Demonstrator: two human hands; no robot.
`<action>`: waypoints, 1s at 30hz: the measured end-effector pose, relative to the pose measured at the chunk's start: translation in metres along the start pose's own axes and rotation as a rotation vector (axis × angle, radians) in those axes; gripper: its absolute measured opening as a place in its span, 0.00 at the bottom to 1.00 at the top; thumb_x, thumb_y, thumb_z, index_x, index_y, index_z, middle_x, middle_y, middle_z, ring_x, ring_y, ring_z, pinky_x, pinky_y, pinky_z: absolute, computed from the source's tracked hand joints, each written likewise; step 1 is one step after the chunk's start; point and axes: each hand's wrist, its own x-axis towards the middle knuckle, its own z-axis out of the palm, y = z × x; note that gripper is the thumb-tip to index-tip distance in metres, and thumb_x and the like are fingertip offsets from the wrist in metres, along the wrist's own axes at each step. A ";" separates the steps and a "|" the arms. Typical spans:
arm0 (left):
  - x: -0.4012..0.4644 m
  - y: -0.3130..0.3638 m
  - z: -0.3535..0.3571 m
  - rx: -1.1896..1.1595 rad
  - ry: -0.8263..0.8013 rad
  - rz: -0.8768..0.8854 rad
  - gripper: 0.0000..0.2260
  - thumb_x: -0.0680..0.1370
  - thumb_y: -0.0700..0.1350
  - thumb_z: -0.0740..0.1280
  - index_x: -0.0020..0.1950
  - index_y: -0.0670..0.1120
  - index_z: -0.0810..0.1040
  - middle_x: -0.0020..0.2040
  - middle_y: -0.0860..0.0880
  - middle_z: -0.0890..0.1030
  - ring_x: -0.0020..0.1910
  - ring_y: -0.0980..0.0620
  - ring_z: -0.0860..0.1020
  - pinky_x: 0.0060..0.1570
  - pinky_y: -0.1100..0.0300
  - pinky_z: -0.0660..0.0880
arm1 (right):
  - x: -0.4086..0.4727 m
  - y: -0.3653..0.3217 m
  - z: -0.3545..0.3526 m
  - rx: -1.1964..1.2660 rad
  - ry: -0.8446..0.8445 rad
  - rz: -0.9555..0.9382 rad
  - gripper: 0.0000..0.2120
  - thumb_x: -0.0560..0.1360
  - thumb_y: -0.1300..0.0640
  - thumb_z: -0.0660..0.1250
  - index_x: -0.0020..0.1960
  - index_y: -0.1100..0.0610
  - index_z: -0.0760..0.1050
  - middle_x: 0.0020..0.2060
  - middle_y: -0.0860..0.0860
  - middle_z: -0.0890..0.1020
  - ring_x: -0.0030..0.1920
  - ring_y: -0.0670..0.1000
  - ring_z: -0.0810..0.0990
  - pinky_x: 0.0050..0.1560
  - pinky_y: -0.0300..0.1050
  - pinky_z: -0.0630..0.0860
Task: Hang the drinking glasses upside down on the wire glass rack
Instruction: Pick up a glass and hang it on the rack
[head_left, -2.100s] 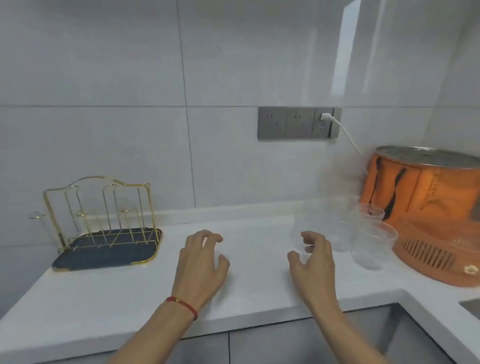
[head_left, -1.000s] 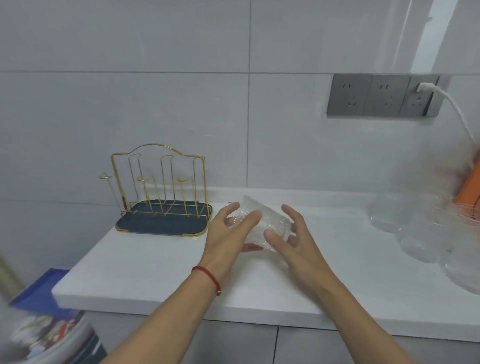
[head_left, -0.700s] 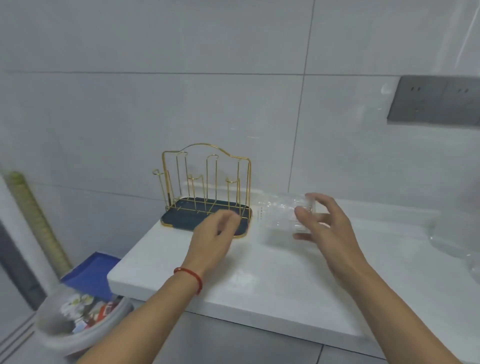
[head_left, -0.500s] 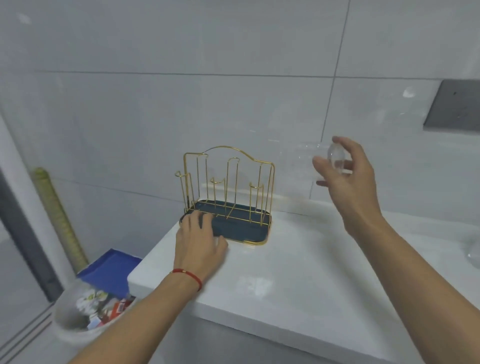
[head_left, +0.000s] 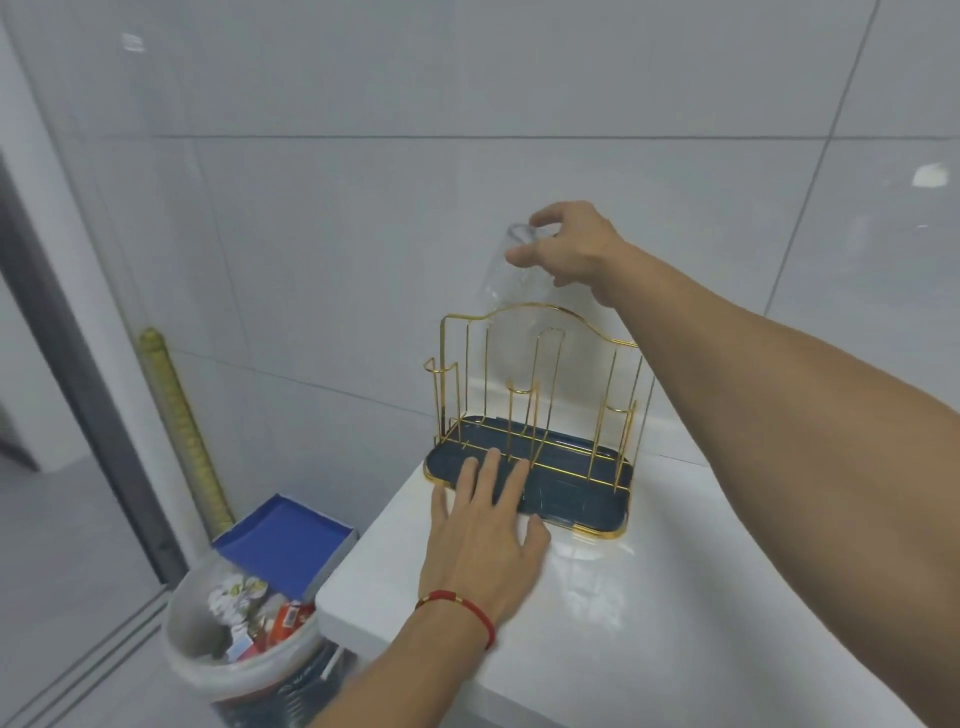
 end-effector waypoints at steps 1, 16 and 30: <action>0.001 0.000 0.000 0.003 -0.011 -0.004 0.28 0.81 0.60 0.49 0.81 0.59 0.47 0.84 0.51 0.47 0.82 0.47 0.45 0.79 0.39 0.47 | 0.007 -0.001 0.005 -0.040 -0.059 0.010 0.35 0.74 0.47 0.79 0.77 0.52 0.72 0.71 0.56 0.76 0.53 0.57 0.84 0.64 0.53 0.81; 0.001 0.002 0.003 0.027 -0.035 -0.011 0.28 0.81 0.59 0.48 0.81 0.58 0.46 0.84 0.50 0.46 0.82 0.46 0.42 0.79 0.39 0.44 | 0.066 0.028 0.046 -0.214 -0.607 -0.014 0.32 0.68 0.60 0.85 0.69 0.46 0.80 0.66 0.50 0.82 0.62 0.58 0.85 0.64 0.53 0.82; -0.005 0.005 -0.008 0.005 0.246 0.038 0.21 0.76 0.51 0.57 0.66 0.43 0.70 0.64 0.44 0.71 0.65 0.42 0.68 0.69 0.45 0.67 | -0.025 0.058 0.002 0.328 0.327 -0.088 0.13 0.78 0.64 0.64 0.59 0.57 0.82 0.54 0.54 0.84 0.45 0.53 0.85 0.47 0.50 0.84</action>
